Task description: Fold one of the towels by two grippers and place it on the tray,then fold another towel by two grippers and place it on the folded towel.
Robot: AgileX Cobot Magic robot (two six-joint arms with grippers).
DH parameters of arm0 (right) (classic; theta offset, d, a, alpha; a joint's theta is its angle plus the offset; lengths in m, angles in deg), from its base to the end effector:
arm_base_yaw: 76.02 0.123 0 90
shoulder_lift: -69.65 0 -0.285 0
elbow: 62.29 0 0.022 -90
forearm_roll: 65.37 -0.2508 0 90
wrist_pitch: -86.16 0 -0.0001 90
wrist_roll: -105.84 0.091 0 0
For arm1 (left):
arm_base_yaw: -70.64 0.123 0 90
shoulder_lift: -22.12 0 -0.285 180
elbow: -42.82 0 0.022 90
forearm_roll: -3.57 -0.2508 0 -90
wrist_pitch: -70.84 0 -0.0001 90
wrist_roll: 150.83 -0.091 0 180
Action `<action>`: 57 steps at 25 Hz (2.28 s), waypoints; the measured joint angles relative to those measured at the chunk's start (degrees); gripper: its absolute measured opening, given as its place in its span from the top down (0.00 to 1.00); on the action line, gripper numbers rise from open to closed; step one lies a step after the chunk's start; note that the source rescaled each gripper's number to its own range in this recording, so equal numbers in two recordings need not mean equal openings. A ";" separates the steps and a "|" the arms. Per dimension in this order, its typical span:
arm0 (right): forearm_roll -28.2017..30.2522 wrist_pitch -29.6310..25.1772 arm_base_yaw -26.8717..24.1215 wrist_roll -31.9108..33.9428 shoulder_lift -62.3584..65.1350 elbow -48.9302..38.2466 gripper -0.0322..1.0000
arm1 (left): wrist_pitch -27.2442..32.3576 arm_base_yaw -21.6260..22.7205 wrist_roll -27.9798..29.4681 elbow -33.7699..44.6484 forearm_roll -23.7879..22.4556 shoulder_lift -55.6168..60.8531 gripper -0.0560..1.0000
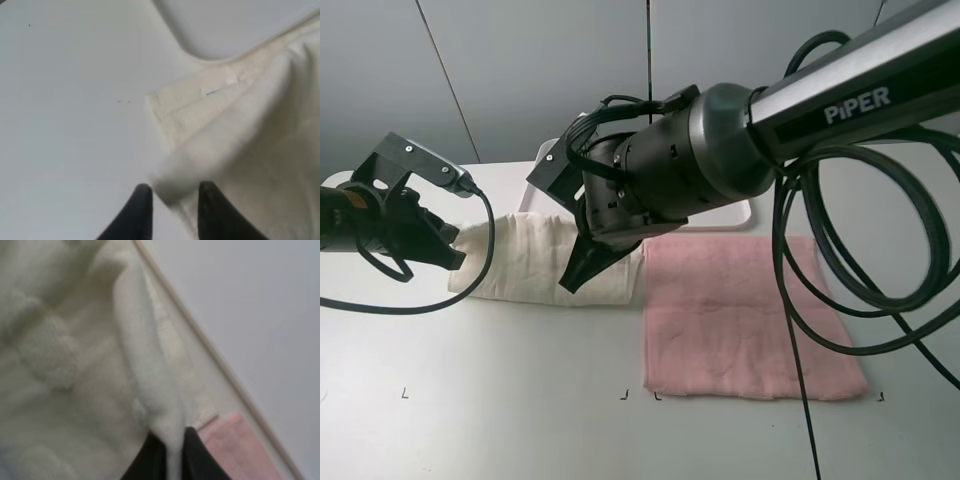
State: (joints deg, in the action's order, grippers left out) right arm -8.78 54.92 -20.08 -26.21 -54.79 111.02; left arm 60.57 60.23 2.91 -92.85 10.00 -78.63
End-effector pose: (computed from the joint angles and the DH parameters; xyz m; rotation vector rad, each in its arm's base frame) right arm 0.2601 0.3142 0.1389 -1.1088 2.2113 -0.2146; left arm 0.2749 -0.0487 0.1457 0.6072 2.2766 0.1047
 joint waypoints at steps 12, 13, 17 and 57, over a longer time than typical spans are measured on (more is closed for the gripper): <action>-0.86 1.32 -1.67 5.12 -0.01 0.39 0.01 | 11.38 1.37 0.75 -8.95 5.69 -0.67 0.15; -4.16 0.92 -2.04 1.90 -0.01 0.92 0.01 | 14.78 2.30 1.61 -11.34 5.74 -1.38 0.15; -24.13 -2.19 -4.87 -13.98 -0.01 4.75 0.00 | 31.32 6.00 8.05 -21.16 5.46 -6.19 0.15; -44.91 -11.70 -7.92 -39.43 -2.19 12.77 0.00 | 50.35 4.74 28.93 -36.44 -6.43 -26.86 0.15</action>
State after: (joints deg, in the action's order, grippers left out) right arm -53.70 43.22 -27.99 -65.63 -56.98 123.79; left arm 110.92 64.97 31.84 -129.29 3.57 -105.49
